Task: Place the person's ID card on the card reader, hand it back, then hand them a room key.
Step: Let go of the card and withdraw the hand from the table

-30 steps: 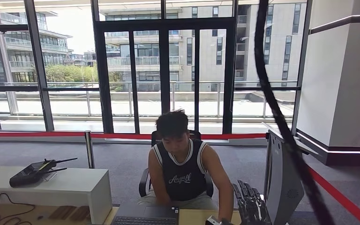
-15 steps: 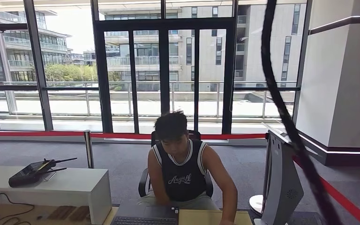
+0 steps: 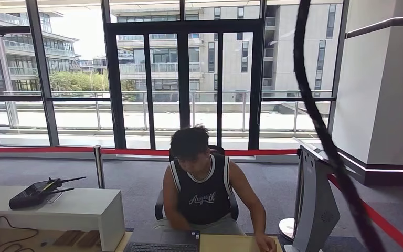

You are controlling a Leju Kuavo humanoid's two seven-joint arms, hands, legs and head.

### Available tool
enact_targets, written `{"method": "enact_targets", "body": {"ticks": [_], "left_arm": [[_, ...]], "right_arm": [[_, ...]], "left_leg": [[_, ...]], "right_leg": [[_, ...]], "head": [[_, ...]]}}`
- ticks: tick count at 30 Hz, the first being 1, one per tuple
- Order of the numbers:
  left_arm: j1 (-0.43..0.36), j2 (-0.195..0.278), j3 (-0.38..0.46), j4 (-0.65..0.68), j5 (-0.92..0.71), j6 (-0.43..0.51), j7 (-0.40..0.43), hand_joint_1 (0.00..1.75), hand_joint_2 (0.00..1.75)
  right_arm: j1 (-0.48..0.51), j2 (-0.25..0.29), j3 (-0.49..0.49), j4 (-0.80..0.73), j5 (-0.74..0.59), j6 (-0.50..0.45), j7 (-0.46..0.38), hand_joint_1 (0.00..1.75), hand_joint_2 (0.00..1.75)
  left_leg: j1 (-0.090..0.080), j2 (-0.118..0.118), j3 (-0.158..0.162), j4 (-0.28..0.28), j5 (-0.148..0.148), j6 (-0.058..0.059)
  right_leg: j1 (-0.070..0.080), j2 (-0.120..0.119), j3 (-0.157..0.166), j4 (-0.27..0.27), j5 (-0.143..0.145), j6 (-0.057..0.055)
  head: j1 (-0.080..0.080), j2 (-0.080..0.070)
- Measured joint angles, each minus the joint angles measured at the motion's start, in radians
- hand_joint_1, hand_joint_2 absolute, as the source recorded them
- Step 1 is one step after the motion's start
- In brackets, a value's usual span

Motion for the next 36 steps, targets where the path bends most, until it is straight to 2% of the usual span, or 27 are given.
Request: {"method": "enact_targets", "body": {"ticks": [4,10,14,21,25,36], "left_arm": [[-0.001,-0.005,0.009,-0.002,0.011,0.013,-0.002,0.0,0.0],[-0.002,-0.007,0.02,-0.006,0.031,0.019,0.002,0.0,0.0],[-0.005,-0.009,0.024,-0.006,0.035,0.019,0.02,0.0,0.0],[-0.006,-0.014,0.027,-0.006,0.037,0.028,0.04,0.0,0.0],[-0.006,-0.015,0.027,-0.006,0.027,0.029,0.035,0.0,0.0],[-0.007,-0.015,0.026,-0.006,0.017,0.028,0.034,0.0,0.0]], "right_arm": [[0.049,0.065,-0.224,0.135,0.008,0.0,0.034,0.0,0.0],[0.099,0.168,-0.533,0.374,0.028,0.0,0.033,0.0,0.0],[0.103,0.215,-0.645,0.495,0.051,0.0,0.025,0.0,1.75],[0.093,0.276,-0.762,0.653,0.094,0.018,0.046,0.0,1.75],[0.091,0.299,-0.798,0.706,0.109,0.053,0.07,0.0,0.0],[0.086,0.325,-0.823,0.776,0.173,0.164,0.112,0.0,0.0]], "left_leg": [[0.001,0.002,0.002,0.0,-0.002,0.0],[0.002,0.007,0.004,-0.001,-0.005,-0.002],[0.003,0.011,0.005,-0.002,-0.006,-0.003],[0.003,0.01,0.007,-0.002,-0.006,-0.003],[0.003,0.01,0.007,-0.002,-0.006,-0.003],[0.003,0.009,0.008,-0.002,-0.006,-0.003]], "right_leg": [[0.001,0.001,0.001,0.0,-0.002,0.0],[0.002,0.008,0.001,0.0,-0.003,-0.002],[0.003,0.011,0.002,0.0,-0.003,-0.003],[0.003,0.011,0.004,0.0,-0.003,-0.003],[0.003,0.011,0.005,0.0,-0.003,-0.003],[0.003,0.011,0.006,0.0,-0.003,-0.003]], "head": [[0.0,0.0],[0.0,0.0],[-0.001,0.0],[0.0,0.0],[0.0,0.0],[0.001,0.0]]}}
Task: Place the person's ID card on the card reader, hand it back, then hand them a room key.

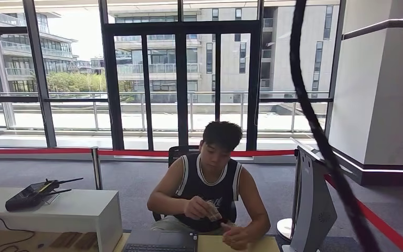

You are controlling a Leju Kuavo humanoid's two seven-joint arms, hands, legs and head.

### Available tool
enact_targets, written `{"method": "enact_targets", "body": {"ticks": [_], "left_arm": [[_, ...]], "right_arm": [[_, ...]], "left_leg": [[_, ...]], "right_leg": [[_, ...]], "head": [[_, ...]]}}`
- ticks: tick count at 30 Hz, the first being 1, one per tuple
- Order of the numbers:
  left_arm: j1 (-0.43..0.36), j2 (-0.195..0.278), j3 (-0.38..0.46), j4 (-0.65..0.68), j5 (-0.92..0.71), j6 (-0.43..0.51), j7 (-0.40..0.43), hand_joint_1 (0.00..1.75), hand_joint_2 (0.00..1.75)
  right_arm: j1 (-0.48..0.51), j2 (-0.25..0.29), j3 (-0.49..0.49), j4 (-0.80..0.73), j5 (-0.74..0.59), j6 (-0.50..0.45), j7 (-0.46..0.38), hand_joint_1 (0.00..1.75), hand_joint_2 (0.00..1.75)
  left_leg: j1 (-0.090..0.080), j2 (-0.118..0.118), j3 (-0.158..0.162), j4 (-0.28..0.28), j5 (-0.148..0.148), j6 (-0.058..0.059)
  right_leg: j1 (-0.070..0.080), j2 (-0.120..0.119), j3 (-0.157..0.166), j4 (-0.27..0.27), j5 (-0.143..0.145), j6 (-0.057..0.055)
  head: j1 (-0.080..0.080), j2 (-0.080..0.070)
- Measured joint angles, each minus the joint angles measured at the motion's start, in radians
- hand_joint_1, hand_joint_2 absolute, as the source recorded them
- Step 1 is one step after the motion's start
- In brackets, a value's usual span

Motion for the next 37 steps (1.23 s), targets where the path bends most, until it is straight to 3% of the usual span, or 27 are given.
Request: {"method": "enact_targets", "body": {"ticks": [10,37], "left_arm": [[0.0,0.0,0.0,0.0,-0.013,-0.013,-0.012,0.0,0.0],[-0.001,0.002,-0.001,0.0,-0.027,-0.009,0.011,0.0,0.0]], "right_arm": [[0.001,0.026,0.002,0.033,0.071,0.167,0.062,0.0,0.0],[0.002,0.056,0.011,0.044,0.129,0.199,0.089,0.0,0.0]], "left_leg": [[0.0,0.0,0.001,0.0,0.0,0.0],[0.0,0.0,0.001,0.0,0.0,0.0]], "right_leg": [[0.0,0.0,0.0,0.0,0.0,0.0],[0.0,0.0,0.001,0.0,0.0,0.0]], "head": [[0.001,0.0],[0.001,0.0]]}}
